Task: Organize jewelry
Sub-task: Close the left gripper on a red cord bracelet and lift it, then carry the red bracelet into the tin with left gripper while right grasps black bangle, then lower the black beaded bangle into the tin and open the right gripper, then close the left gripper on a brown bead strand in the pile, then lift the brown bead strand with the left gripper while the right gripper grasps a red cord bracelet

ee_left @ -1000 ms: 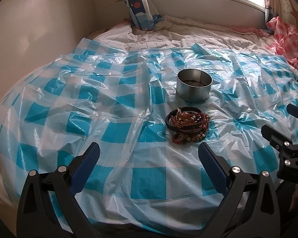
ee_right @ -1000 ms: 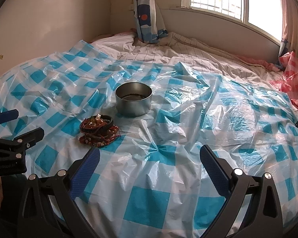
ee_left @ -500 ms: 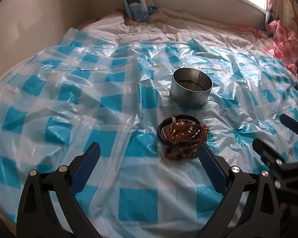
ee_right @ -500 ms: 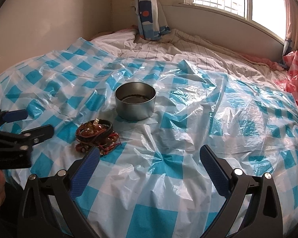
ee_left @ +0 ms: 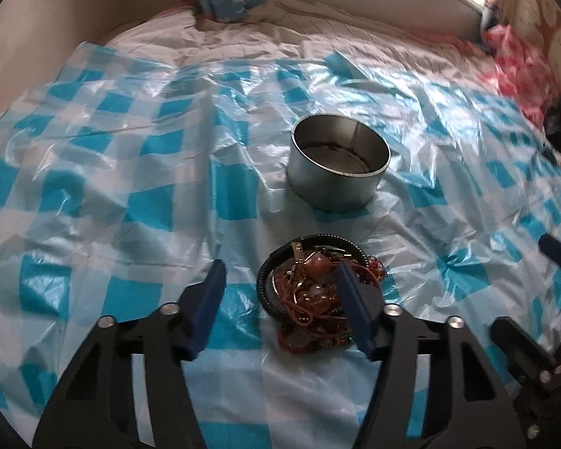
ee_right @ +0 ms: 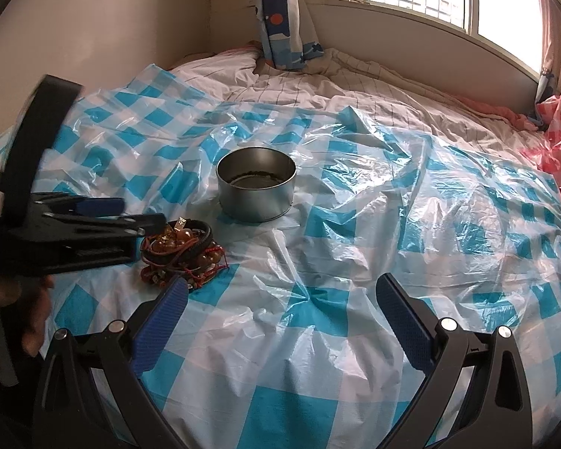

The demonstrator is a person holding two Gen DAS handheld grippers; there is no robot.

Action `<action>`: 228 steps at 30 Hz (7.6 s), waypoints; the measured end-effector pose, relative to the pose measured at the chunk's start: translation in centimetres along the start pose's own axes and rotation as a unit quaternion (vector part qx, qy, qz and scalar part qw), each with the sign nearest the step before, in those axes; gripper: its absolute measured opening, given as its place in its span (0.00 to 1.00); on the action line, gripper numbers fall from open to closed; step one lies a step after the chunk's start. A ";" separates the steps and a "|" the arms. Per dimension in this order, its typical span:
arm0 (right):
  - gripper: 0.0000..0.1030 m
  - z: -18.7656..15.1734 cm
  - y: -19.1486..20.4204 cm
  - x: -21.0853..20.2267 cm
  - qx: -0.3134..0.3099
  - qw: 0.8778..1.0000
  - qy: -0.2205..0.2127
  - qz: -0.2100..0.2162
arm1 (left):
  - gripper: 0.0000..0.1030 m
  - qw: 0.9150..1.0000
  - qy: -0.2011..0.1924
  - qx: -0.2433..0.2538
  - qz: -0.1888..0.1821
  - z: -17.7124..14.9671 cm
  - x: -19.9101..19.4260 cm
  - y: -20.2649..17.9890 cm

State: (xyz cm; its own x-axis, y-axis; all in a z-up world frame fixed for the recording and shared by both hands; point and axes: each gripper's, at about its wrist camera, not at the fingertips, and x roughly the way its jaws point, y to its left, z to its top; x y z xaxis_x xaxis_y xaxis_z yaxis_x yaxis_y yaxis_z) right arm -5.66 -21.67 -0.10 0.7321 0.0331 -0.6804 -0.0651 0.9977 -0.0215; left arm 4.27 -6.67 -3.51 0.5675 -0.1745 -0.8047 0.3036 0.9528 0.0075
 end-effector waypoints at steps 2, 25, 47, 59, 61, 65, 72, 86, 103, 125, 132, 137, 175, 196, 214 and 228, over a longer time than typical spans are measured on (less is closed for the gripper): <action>0.94 0.0 0.0 0.1 0.001 1.000 0.002 0.001 | 0.36 1.000 0.009 0.003 -0.005 0.0 0.7 0.1; 0.94 0.1 1.0 0.9 -0.020 1.000 0.010 0.013 | 0.00 0.984 -0.051 -0.099 -0.140 1.0 -2.5 5.2; 0.94 3.7 7.6 10.5 -0.105 0.981 0.065 0.151 | 0.00 0.971 -0.120 -0.139 -0.150 1.4 -5.7 8.3; 0.74 4.0 9.0 13.3 -0.123 0.973 0.098 0.172 | 0.00 0.971 -0.115 -0.144 -0.154 1.3 -5.5 8.7; 0.72 3.9 8.8 13.1 -0.116 0.973 0.093 0.178 | 0.00 0.971 -0.115 -0.144 -0.153 1.3 -5.5 8.7; 0.71 4.3 8.4 12.1 -0.106 0.975 0.075 0.183 | 0.00 0.971 -0.114 -0.145 -0.153 1.3 -5.5 8.6; 0.71 4.9 6.6 9.4 -0.075 0.982 0.038 0.170 | 0.00 0.970 -0.115 -0.140 -0.160 1.7 -5.2 7.8; 0.71 6.1 -0.3 7.3 0.000 0.993 -0.015 0.116 | 0.00 0.967 -0.118 -0.110 -0.197 7.2 -3.6 2.9; 0.71 7.2 -3.5 8.6 0.027 0.994 -0.028 0.103 | 0.00 0.964 -0.081 -0.121 -0.220 11.4 3.2 -0.4; 0.71 10.0 0.4 12.7 -0.027 0.992 -0.024 0.117 | 0.32 0.965 -0.093 -0.196 -0.149 11.1 3.0 5.6; 0.71 10.4 1.4 13.9 -0.035 0.992 -0.019 0.116 | 0.41 0.972 -0.097 -0.178 -0.115 10.7 2.1 6.0; 0.72 10.5 1.6 14.7 -0.038 0.993 -0.016 0.112 | 0.54 0.976 -0.106 -0.167 -0.090 10.6 1.6 5.8; 0.88 2.8 -2.9 6.3 0.024 0.998 0.029 0.047 | 0.49 0.988 -0.033 0.136 -0.071 -0.4 -1.6 -2.0; 0.90 2.7 -2.0 7.1 0.001 0.998 0.037 0.050 | 0.08 0.979 -0.026 -0.008 -0.200 1.8 -1.7 3.3; 0.90 2.7 1.3 8.7 -0.037 0.991 0.062 0.112 | 0.58 0.988 0.042 -0.051 -0.139 2.3 2.3 3.7; 0.89 3.7 3.3 11.8 -0.085 0.980 0.067 0.167 | 0.10 0.976 0.105 -0.107 -0.157 1.2 6.4 4.9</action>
State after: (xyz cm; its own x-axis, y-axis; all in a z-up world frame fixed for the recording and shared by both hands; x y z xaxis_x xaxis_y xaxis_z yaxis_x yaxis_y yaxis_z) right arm 5.25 -17.80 -5.52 0.5559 0.3371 -0.7599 -0.4067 0.9075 0.1051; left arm 10.33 -3.38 -7.95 0.2964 -0.4334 -0.8511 0.2585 0.8943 -0.3654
